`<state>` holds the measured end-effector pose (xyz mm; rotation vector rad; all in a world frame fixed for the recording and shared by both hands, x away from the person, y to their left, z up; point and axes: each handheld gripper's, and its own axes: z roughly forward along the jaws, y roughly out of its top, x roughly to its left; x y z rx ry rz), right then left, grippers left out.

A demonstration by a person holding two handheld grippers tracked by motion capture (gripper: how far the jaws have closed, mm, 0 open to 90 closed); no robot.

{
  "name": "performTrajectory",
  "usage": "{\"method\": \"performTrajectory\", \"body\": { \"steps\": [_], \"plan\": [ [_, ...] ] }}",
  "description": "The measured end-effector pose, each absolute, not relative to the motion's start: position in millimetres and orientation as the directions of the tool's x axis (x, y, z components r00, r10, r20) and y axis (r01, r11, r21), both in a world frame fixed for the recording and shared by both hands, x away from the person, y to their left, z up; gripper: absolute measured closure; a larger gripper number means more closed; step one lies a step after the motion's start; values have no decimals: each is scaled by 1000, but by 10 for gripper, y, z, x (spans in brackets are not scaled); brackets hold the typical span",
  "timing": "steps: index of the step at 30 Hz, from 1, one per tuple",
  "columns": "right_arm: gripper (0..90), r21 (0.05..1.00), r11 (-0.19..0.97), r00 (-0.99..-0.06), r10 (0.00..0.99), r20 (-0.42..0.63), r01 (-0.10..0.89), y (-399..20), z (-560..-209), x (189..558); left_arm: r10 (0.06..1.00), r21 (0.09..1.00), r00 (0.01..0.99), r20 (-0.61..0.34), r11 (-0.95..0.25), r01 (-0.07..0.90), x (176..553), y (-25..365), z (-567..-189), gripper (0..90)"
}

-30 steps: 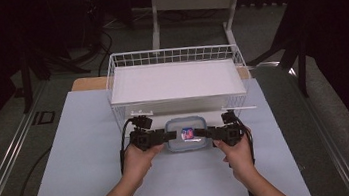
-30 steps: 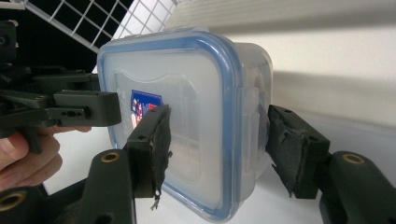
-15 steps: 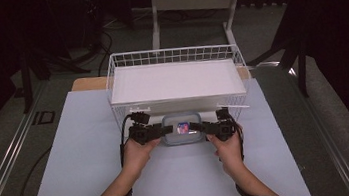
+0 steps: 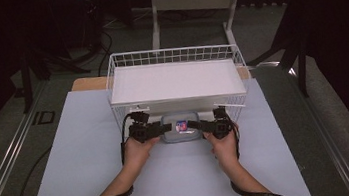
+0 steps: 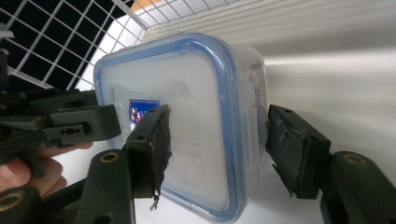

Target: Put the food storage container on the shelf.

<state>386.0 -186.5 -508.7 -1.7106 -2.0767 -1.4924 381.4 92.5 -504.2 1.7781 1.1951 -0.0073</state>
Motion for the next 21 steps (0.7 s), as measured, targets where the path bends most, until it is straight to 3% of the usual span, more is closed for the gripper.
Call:
{"method": "performTrajectory", "body": {
  "steps": [11, 13, 14, 18, 21],
  "plan": [
    [397, 622, -83, -376, 731, 569, 779, -1844, -5071, 3906, 699, 717, 548, -459, -72, 694, 3901, 947, -5068, 485],
    [370, 623, -87, -369, 740, 563, 777, -1837, -5094, 3918, 719, 737, 561, -410, -102, 668, 3904, 909, -5016, 539],
    [369, 623, -95, -368, 735, 570, 777, -1841, -5106, 3922, 730, 750, 572, -374, -125, 649, 3928, 921, -5016, 531],
    [362, 624, -115, -353, 740, 573, 773, -1833, -5112, 3929, 718, 754, 575, -393, -106, 648, 3947, 910, -5046, 503],
    [357, 653, -113, -354, 764, 539, 749, -1808, -5104, 3918, 745, 779, 568, -349, -106, 618, 3927, 892, -5070, 476]
  ]
}}
